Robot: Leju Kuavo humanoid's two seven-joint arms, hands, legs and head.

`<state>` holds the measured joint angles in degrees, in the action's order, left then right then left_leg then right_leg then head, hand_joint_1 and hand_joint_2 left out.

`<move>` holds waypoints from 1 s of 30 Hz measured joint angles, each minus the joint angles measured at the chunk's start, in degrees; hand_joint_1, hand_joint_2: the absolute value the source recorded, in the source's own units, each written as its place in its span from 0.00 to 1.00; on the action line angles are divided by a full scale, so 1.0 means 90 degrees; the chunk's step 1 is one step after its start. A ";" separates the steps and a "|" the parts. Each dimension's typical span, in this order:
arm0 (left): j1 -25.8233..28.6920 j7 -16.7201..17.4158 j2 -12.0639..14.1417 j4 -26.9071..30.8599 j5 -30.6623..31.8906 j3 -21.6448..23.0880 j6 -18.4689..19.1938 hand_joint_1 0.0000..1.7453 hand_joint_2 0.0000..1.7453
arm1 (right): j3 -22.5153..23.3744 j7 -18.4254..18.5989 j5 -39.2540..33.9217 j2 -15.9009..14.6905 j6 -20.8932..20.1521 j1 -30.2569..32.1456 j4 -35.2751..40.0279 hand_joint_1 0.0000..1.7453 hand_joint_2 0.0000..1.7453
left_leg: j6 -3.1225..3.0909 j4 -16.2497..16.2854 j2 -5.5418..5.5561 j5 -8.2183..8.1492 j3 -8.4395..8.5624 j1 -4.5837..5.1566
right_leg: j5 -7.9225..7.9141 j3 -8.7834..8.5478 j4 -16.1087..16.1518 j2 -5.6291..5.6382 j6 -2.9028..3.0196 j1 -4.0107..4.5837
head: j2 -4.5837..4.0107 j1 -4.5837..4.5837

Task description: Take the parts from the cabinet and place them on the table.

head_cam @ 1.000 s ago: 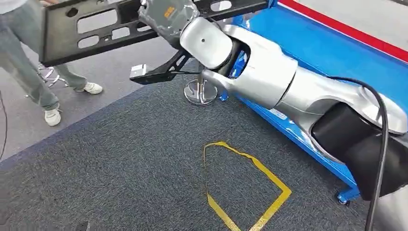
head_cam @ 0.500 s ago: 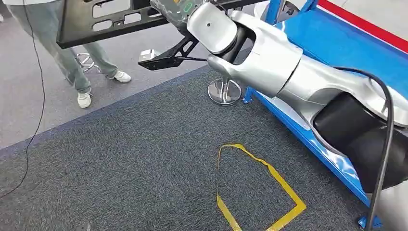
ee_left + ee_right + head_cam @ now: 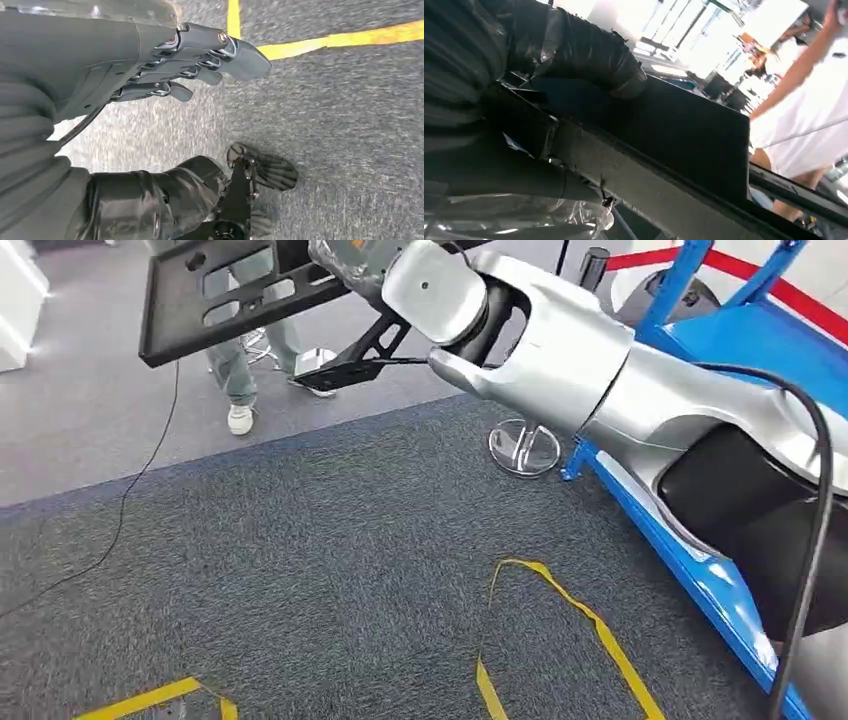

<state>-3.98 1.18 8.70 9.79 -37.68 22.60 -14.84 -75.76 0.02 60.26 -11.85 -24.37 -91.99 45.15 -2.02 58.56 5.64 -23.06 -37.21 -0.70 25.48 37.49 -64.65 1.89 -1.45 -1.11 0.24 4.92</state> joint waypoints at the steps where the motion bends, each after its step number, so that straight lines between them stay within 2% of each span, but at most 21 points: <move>1: -0.0007 0.0017 -0.0020 0.0000 -0.0002 0.0019 0.0002 0.00 1.00 | 0.0000 0.0077 -0.0128 -0.0019 -0.0015 -0.0095 -0.0063 1.00 1.00 | 0.0021 0.0044 0.0074 -0.0019 -0.0059 -0.0029 | -0.0049 -0.0115 0.0357 0.0386 0.0014 -0.0043 | 0.0000 -0.0014; 2: -0.0028 0.0034 -0.0027 0.0000 -0.0002 0.0024 0.0002 0.00 1.00 | 0.0000 0.0177 -0.0269 -0.0056 -0.0014 -0.0182 -0.0126 1.00 1.00 | 0.0057 0.0115 0.0168 -0.0021 -0.0137 0.0009 | 0.0011 -0.0191 0.0507 0.0457 0.0013 -0.0066 | 0.0000 -0.0029; 5: 0.0013 0.0056 -0.0029 0.0000 -0.0002 0.0039 -0.0005 0.00 1.00 | 0.0039 0.0355 -0.0602 -0.0114 0.0029 -0.0198 -0.0313 1.00 1.00 | 0.0202 0.0058 0.0403 0.0051 -0.0209 -0.0092 | 0.0004 -0.0211 0.0510 0.0232 0.0078 0.0010 | 0.0000 -0.0007; 6: 0.0038 0.0078 0.0002 -0.0007 -0.0022 0.0046 -0.0022 0.00 1.00 | 0.0044 0.0369 -0.0653 -0.0131 0.0061 -0.0200 -0.0386 1.00 1.00 | 0.0231 0.0062 0.0454 0.0051 -0.0220 -0.0074 | -0.0031 -0.0251 0.0590 0.0115 0.0132 -0.0070 | 0.0000 -0.0002; 8: 0.0053 0.0085 -0.0036 -0.0007 -0.0066 0.0051 -0.0036 0.00 1.00 | 0.0070 0.0396 -0.0694 -0.0177 0.0141 -0.0206 -0.0491 1.00 1.00 | 0.0297 0.0461 -0.0289 -0.0211 -0.0404 -0.0006 | -0.0051 -0.0313 0.0646 -0.0047 0.0196 -0.0052 | 0.0000 -0.0107; 9: 0.0035 0.0085 -0.0022 -0.0007 -0.0078 0.0051 -0.0046 0.00 1.00 | 0.0090 0.0398 -0.0716 -0.0194 0.0182 -0.0206 -0.0539 1.00 1.00 | 0.0331 0.0930 -0.0490 -0.0433 -0.0620 -0.0019 | -0.0049 -0.0313 0.0645 -0.0119 0.0199 -0.0040 | 0.0000 -0.0095; 11: 0.0025 0.0085 -0.0019 -0.0007 -0.0102 0.0051 -0.0063 0.00 1.00 | 0.0095 0.0405 -0.0757 -0.0206 0.0199 -0.0180 -0.0614 1.00 1.00 | 0.0366 0.1913 -0.0607 -0.0788 -0.1102 -0.0045 | -0.0030 -0.0315 0.0634 -0.0288 0.0215 -0.0031 | 0.0000 -0.0107; 12: 0.0024 0.0085 -0.0022 -0.0007 -0.0114 0.0051 -0.0063 0.00 1.00 | 0.0095 0.0405 -0.0767 -0.0206 0.0199 -0.0151 -0.0639 1.00 1.00 | 0.0372 0.2082 -0.0611 -0.0787 -0.1197 -0.0053 | -0.0020 -0.0319 0.0632 -0.0364 0.0212 -0.0030 | 0.0000 -0.0104; 13: 0.0028 0.0085 -0.0022 -0.0007 -0.0124 0.0051 -0.0063 0.00 1.00 | 0.0092 0.0405 -0.0770 -0.0206 0.0194 -0.0129 -0.0665 1.00 1.00 | 0.0371 0.1888 -0.0613 -0.0626 -0.1115 -0.0054 | -0.0006 -0.0332 0.0632 -0.0442 0.0203 -0.0027 | 0.0000 -0.0107; 15: 0.0025 0.0085 -0.0019 -0.0007 -0.0124 0.0051 -0.0068 0.00 1.00 | 0.0095 0.0410 -0.0770 -0.0206 0.0194 -0.0124 -0.0699 1.00 1.00 | 0.0326 0.0868 -0.0708 -0.0113 -0.0568 -0.0041 | 0.0036 -0.0379 0.0631 -0.0592 0.0180 -0.0011 | 0.0000 -0.0107; 16: 0.0025 0.0085 -0.0007 -0.0007 -0.0124 0.0051 -0.0073 0.00 1.00 | 0.0102 0.0418 -0.0770 -0.0206 0.0197 -0.0130 -0.0724 1.00 1.00 | 0.0272 0.0226 -0.0953 0.0105 -0.0210 -0.0003 | 0.0070 -0.0422 0.0634 -0.0671 0.0156 0.0005 | 0.0000 -0.0104; 17: 0.0010 0.0083 0.0000 -0.0007 -0.0124 0.0051 -0.0073 0.00 1.00 | 0.0112 0.0422 -0.0770 -0.0211 0.0195 -0.0144 -0.0752 1.00 1.00 | 0.0225 0.0053 -0.1194 -0.0030 -0.0097 0.0132 | 0.0096 -0.0424 0.0634 -0.0734 0.0116 0.0069 | 0.0000 -0.0116; 18: -0.0009 0.0083 0.0007 -0.0007 -0.0126 0.0053 -0.0073 0.00 1.00 | 0.0121 0.0430 -0.0770 -0.0231 0.0197 -0.0149 -0.0787 1.00 1.00 | 0.0143 0.0029 -0.1084 -0.0004 -0.0127 0.0110 | 0.0104 -0.0427 0.0642 -0.0808 0.0092 0.0077 | 0.0000 -0.0102; 21: 0.0004 0.0083 0.0014 -0.0007 -0.0134 0.0053 -0.0075 0.00 1.00 | 0.0124 0.0430 -0.0784 -0.0228 0.0194 -0.0137 -0.0821 1.00 1.00 | 0.0047 -0.0020 -0.0834 0.0012 -0.0122 0.0112 | 0.0146 -0.0520 0.0700 -0.1048 -0.0001 0.0103 | 0.0000 -0.0107; 22: 0.0026 0.0080 0.0010 -0.0007 -0.0134 0.0053 -0.0078 0.00 1.00 | 0.0129 0.0437 -0.0801 -0.0238 0.0194 -0.0133 -0.0842 1.00 1.00 | 0.0009 -0.0085 -0.0768 0.0036 -0.0071 0.0050 | 0.0234 -0.0503 0.0630 -0.0836 -0.0041 0.0050 | 0.0000 -0.0097; 23: 0.0017 0.0080 0.0012 -0.0007 -0.0141 0.0053 -0.0078 0.00 1.00 | 0.0141 0.0454 -0.0830 -0.0243 0.0194 -0.0147 -0.0867 1.00 1.00 | -0.0020 -0.0104 -0.0703 0.0043 -0.0058 0.0053 | 0.0395 -0.0401 0.0390 -0.0492 -0.0032 0.0047 | 0.0000 -0.0090; 24: -0.0003 0.0073 0.0012 -0.0007 -0.0151 0.0053 -0.0080 0.00 1.00 | 0.0148 0.0469 -0.0876 -0.0243 0.0194 -0.0151 -0.0889 1.00 1.00 | -0.0053 -0.0104 -0.0646 0.0048 -0.0059 0.0055 | 0.0622 -0.0184 -0.0045 -0.0336 -0.0017 0.0048 | 0.0000 -0.0075; 26: -0.0021 0.0036 0.0010 -0.0007 -0.0185 0.0053 -0.0068 0.00 1.00 | 0.0151 0.0471 -0.0942 -0.0243 0.0192 -0.0102 -0.0930 1.00 1.00 | -0.0085 -0.0100 -0.0476 0.0035 -0.0053 0.0059 | 0.0978 0.0344 -0.1049 -0.0207 -0.0025 0.0063 | 0.0000 -0.0075; 27: -0.0022 0.0032 0.0010 -0.0007 -0.0199 0.0053 -0.0061 0.00 1.00 | 0.0151 0.0473 -0.0961 -0.0245 0.0192 -0.0065 -0.0947 1.00 1.00 | -0.0090 -0.0086 -0.0379 0.0031 -0.0050 0.0061 | 0.0974 0.0528 -0.1312 -0.0194 -0.0030 0.0063 | 0.0000 -0.0090; 28: -0.0017 0.0017 0.0010 -0.0007 -0.0209 0.0053 -0.0053 0.00 1.00 | 0.0151 0.0476 -0.0978 -0.0248 0.0187 -0.0029 -0.0978 1.00 1.00 | -0.0093 -0.0065 -0.0277 0.0023 -0.0047 0.0060 | 0.0803 0.0561 -0.1239 -0.0193 -0.0029 0.0061 | 0.0000 -0.0078; 30: -0.0003 -0.0007 0.0007 -0.0007 -0.0216 0.0053 -0.0044 0.00 1.00 | 0.0151 0.0490 -0.0978 -0.0255 0.0202 -0.0023 -0.1025 1.00 1.00 | -0.0072 0.0006 -0.0068 -0.0020 -0.0047 0.0053 | 0.0163 0.0246 -0.0341 -0.0130 -0.0005 0.0035 | 0.0000 -0.0080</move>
<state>-4.01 1.11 8.76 9.73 -39.63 23.08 -15.23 -74.40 4.44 51.45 -14.14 -22.56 -92.20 35.93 -2.67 58.61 5.03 -23.24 -37.63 -0.22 26.94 39.71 -67.72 0.72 -1.49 -0.80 0.24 4.20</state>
